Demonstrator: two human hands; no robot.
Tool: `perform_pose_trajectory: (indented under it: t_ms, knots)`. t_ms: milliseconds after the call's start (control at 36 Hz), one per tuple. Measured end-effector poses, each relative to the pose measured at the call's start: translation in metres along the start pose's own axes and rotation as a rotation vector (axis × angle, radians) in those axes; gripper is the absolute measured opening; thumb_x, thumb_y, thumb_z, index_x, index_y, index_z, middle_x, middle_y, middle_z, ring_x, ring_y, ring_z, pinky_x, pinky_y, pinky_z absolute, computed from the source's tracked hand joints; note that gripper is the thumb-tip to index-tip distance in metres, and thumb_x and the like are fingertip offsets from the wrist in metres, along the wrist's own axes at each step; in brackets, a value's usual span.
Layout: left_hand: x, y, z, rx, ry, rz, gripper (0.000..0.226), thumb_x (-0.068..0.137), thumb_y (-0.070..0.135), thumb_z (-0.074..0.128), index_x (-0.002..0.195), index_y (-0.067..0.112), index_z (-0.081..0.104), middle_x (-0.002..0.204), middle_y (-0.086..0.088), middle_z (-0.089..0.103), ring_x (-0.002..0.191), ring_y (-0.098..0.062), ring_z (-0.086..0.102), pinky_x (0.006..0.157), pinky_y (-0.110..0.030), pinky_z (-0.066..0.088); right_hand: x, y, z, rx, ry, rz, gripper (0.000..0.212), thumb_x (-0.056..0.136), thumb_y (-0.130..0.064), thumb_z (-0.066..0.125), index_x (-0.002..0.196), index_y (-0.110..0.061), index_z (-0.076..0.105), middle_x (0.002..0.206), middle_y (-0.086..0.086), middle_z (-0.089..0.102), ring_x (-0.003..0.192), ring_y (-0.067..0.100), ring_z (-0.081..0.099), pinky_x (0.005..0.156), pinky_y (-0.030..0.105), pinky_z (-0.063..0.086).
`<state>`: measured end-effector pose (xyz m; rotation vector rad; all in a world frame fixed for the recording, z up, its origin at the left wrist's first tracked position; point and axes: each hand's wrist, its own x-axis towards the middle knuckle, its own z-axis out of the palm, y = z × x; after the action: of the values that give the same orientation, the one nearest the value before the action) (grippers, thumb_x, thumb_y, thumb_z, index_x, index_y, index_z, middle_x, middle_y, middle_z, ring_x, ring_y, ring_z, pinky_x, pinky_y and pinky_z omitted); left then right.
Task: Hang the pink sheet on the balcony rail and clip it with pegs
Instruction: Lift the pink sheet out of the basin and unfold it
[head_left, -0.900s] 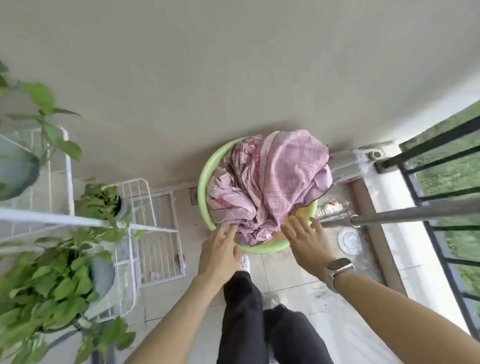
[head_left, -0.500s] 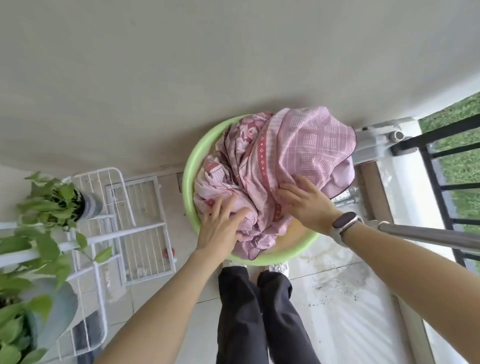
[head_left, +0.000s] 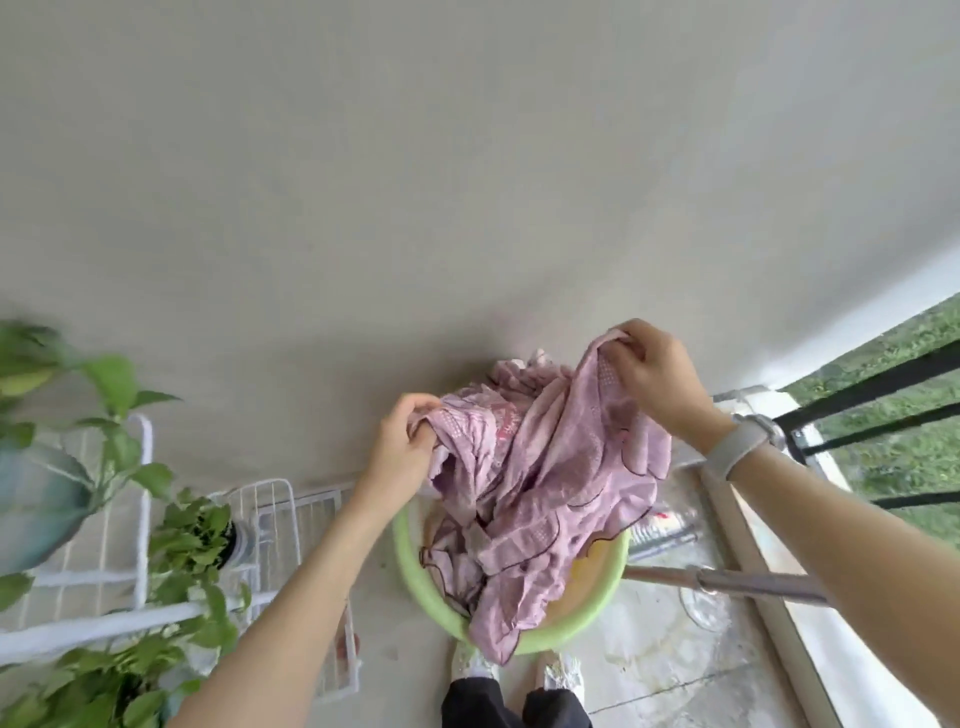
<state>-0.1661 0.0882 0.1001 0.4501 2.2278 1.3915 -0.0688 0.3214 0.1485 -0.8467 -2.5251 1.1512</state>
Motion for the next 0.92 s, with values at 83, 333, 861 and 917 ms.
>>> perform_pose_trajectory:
  t_ms: [83,333,861,917]
  knots:
    - [0.008,0.07,-0.019,-0.05,0.035,0.097,0.025,0.087,-0.009,0.044,0.1,0.006,0.058,0.092,-0.004,0.061,0.086,-0.014,0.055,0.07,-0.006,0.039,0.015,-0.048,-0.05,0.047,0.132,-0.024,0.013,0.088,-0.008,0.053,0.076,-0.009,0.055,0.056,-0.007,0.046,0.052,0.006,0.041,0.048,0.011,0.034]
    - [0.003,0.291,-0.073,-0.208,0.234,0.461,0.031,0.087,-0.006,0.04,0.098,0.017,0.056,0.087,0.005,0.059,0.07,0.001,0.052,0.067,-0.012,0.04,0.019,-0.213,-0.206,0.237,0.504,-0.263,0.016,0.089,-0.01,0.049,0.076,-0.004,0.057,0.063,0.001,0.049,0.051,-0.001,0.039,0.052,0.013,0.033]
    - [-0.071,0.399,-0.078,0.173,0.151,0.941,0.017,0.078,0.005,0.061,0.095,0.005,0.062,0.095,-0.004,0.057,0.1,-0.029,0.057,0.08,-0.025,0.041,-0.021,-0.348,-0.308,0.438,0.642,-0.388,0.023,0.091,-0.015,0.038,0.069,-0.016,0.047,0.061,-0.002,0.042,0.053,0.012,0.037,0.046,0.024,0.033]
    - [-0.063,0.391,-0.084,0.154,-0.014,0.814,0.015,0.077,0.002,0.061,0.091,0.005,0.066,0.089,-0.006,0.065,0.086,-0.015,0.06,0.073,-0.023,0.04,-0.03,-0.321,-0.297,0.325,0.546,-0.318,0.016,0.09,-0.012,0.041,0.096,-0.013,0.056,0.076,-0.001,0.055,0.058,0.009,0.046,0.043,0.012,0.037]
